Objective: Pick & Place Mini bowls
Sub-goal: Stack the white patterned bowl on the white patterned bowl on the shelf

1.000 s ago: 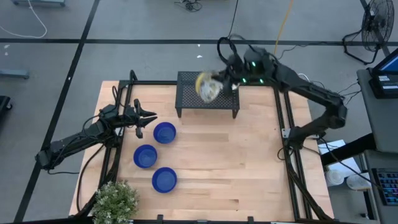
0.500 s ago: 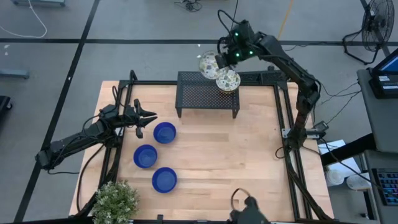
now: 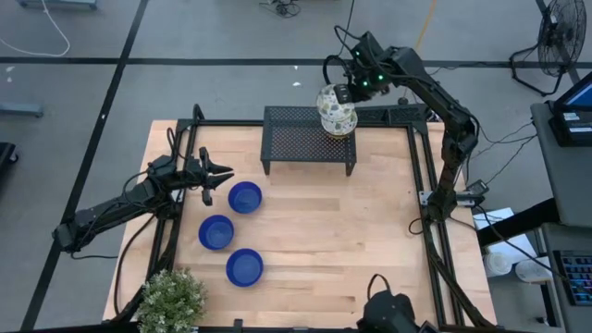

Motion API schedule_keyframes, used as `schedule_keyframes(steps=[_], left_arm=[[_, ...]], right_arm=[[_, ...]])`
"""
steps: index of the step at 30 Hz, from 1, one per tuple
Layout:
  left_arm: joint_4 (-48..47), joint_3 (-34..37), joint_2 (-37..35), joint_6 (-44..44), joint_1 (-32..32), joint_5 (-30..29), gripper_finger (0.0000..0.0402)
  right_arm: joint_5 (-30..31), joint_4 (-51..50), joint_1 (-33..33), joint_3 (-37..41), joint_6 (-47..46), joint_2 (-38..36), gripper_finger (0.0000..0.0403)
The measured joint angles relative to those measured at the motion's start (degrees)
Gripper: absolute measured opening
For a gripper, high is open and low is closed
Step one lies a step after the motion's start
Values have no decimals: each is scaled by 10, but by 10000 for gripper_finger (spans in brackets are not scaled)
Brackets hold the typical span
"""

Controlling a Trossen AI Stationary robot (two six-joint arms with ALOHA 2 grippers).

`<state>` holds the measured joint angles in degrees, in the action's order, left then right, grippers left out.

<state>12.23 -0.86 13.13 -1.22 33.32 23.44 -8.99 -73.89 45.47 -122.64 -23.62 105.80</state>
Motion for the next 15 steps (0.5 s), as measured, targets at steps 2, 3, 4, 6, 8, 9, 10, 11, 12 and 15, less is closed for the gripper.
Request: schedule_keyframes(steps=[2, 3, 4, 6, 8, 9, 10, 11, 12, 15], left_arm=[[0, 0, 0, 0, 0, 0, 81], [0, 0, 0, 0, 0, 0, 81], [0, 0, 0, 0, 0, 0, 81], [0, 0, 0, 0, 0, 0, 81], [0, 0, 0, 0, 0, 0, 81], [0, 0, 0, 0, 0, 0, 81], [0, 0, 0, 0, 0, 0, 81], [0, 0, 0, 0, 0, 0, 81], [0, 0, 0, 0, 0, 0, 81], [0, 0, 0, 0, 0, 0, 81]], right_arm=[[1, -6, 0, 5, 0, 0, 4], [1, -5, -1, 9, -3, 0, 4], [1, -4, -1, 15, -6, 0, 4], [1, -4, -2, 30, -12, 0, 4], [2, -5, -3, 47, -12, 0, 4], [2, -3, -3, 56, -12, 0, 5], [3, 1, -3, 66, -12, 0, 7], [2, 7, -3, 76, -12, 0, 9], [2, 12, -3, 85, -12, 0, 11], [2, 23, -3, 103, -13, 0, 18]])
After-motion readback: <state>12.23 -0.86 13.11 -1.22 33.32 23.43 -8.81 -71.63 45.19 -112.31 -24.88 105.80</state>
